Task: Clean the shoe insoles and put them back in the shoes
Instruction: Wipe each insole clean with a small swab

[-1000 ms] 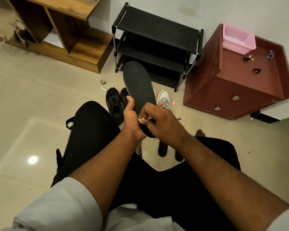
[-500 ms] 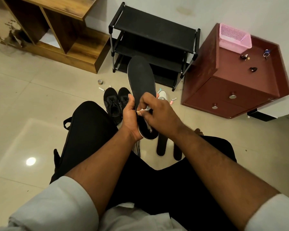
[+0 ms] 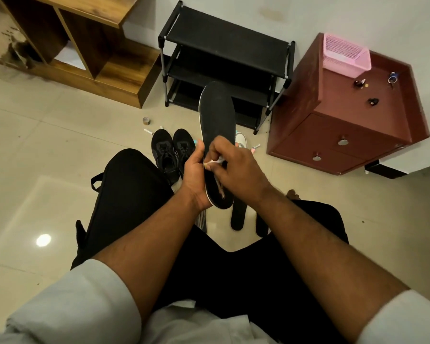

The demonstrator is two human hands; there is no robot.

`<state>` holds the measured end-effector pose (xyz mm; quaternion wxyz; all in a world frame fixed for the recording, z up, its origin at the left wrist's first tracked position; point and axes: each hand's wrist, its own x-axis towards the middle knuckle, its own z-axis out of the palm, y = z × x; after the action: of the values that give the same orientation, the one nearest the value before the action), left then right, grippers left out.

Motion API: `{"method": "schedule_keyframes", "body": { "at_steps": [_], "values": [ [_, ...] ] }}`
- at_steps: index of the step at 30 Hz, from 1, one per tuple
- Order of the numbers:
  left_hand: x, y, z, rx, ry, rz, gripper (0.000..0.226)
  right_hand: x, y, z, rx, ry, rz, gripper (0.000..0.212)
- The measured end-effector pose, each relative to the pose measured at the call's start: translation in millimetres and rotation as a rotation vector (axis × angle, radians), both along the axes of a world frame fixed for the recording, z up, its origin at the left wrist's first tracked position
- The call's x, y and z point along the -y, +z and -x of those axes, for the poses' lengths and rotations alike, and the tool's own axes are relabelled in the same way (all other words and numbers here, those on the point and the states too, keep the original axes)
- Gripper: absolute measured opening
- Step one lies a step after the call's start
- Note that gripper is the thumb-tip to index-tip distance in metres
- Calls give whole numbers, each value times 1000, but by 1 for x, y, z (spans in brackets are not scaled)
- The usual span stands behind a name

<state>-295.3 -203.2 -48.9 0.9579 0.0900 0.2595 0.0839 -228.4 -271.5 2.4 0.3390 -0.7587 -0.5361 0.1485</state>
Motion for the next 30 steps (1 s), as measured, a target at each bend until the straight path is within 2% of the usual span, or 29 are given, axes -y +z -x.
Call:
{"method": "schedule_keyframes", "body": {
  "at_steps": [5,13,16,23,30],
  "values": [
    [-3,6,6,10,-27,-35,73,5,-4,8,0,42,26,17],
    [-10,-7,1,3,-35,-2,89,45,-12,27,-21,64,56,36],
    [-8,-6,-1,13,-18,31,82,38,-10,20,6,35,14,35],
    [-3,-2,2,30,-37,-4,72,8,-5,-18,45,-26,31,15],
    [-10,-4,3,55,-44,22,83,35,-11,6,30,75,67,31]
  ]
}}
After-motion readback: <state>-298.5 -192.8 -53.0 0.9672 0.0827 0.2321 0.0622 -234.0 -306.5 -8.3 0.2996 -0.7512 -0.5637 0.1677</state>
